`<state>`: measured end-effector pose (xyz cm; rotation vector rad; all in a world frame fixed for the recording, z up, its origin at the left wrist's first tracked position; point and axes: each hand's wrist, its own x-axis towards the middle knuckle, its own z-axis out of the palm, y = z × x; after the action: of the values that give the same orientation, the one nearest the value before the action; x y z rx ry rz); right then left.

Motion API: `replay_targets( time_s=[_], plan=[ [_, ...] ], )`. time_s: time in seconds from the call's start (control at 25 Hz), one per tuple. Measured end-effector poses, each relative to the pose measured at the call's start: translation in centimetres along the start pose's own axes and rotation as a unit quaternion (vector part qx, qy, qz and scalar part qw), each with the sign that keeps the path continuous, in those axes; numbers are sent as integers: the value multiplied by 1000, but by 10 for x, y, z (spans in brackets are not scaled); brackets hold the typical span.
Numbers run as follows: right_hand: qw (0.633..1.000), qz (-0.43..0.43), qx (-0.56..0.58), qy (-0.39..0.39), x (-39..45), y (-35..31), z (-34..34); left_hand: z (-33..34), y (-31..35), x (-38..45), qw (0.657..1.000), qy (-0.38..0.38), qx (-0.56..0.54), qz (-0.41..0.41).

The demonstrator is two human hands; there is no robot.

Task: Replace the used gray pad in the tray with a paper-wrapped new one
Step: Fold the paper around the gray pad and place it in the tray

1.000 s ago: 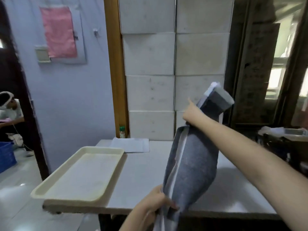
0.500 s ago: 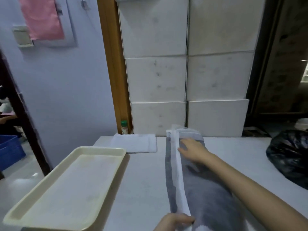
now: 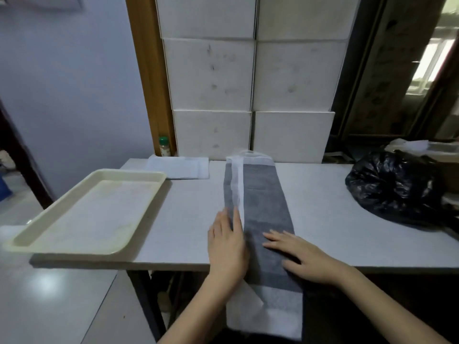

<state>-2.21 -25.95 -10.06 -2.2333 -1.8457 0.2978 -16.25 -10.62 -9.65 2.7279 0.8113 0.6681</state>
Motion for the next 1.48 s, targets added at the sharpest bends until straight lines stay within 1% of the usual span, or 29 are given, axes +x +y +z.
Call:
replay_targets(
  time_s=[0.04, 0.08, 0.12, 0.16, 0.2, 0.28, 0.36, 0.48, 0.6, 0.68, 0.76, 0.8, 0.88, 0.92, 1.0, 1.04, 1.12, 1.16, 1.2, 1.28, 1.36, 1.4, 1.48],
  plan=[
    [1000, 2, -21, 18, 0, 0, 4, -4, 2, -2, 995, -12, 77, 66],
    [999, 5, -40, 35, -1, -1, 5, -9, 4, -5, 983, -64, 104, 139],
    [997, 5, -60, 57, -4, -1, 7, -11, 0, -7, 969, -124, 103, 186],
    [994, 8, -73, 77, -9, -2, 8, -13, -5, -9, 958, -170, 95, 211],
    [991, 12, -84, 100, -16, -4, 10, -18, -12, -12, 952, -182, 81, 231],
    [986, 15, -104, 130, -30, -10, 16, -24, -30, -17, 956, -161, 36, 241],
    [985, 14, -116, 126, -46, -14, 23, -29, -48, -26, 955, -170, 1, 245],
    [984, 6, -144, 106, -65, -19, 32, -36, -62, -42, 933, -208, 75, 284],
    [965, -12, -249, 85, -74, -14, 36, -31, -71, -50, 906, -211, 161, 330],
    [959, 22, -275, 70, -76, -14, 43, -26, -79, -51, 904, -173, 174, 350],
    [963, 34, -251, 90, -74, -13, 49, -19, -81, -53, 906, -111, 170, 372],
    [967, 33, -232, 103, -72, -14, 50, -17, -80, -54, 909, -95, 155, 374],
    [970, 29, -205, 127, -67, -14, 50, -8, -79, -54, 926, -55, 103, 359],
    [971, 28, -192, 140, -65, -13, 50, -7, -78, -55, 933, -49, 74, 349],
    [974, 34, -136, 175, -64, -10, 49, -8, -76, -53, 946, -55, 6, 321],
    [978, 41, -102, 178, -65, -9, 48, -9, -76, -50, 952, -66, -30, 299],
    [979, 59, -41, 191, -65, -8, 45, -14, -74, -45, 961, -97, -85, 246],
    [974, 81, 9, 213, -64, -8, 43, -14, -73, -42, 965, -102, -111, 216],
    [959, 118, 84, 244, -60, -10, 40, -15, -71, -40, 966, -108, -152, 178],
    [897, 192, 251, 309, -50, -21, 30, -19, -63, -35, 956, -103, -257, 100],
    [851, 245, 321, 335, -34, -24, 20, -19, -56, -27, 939, -70, -334, 43],
    [843, 257, 331, 336, -27, -25, 15, -19, -51, -21, 934, -41, -355, 16],
    [848, 267, 318, 329, -12, -28, 8, -16, -42, -10, 925, 4, -377, -47]
  ],
)
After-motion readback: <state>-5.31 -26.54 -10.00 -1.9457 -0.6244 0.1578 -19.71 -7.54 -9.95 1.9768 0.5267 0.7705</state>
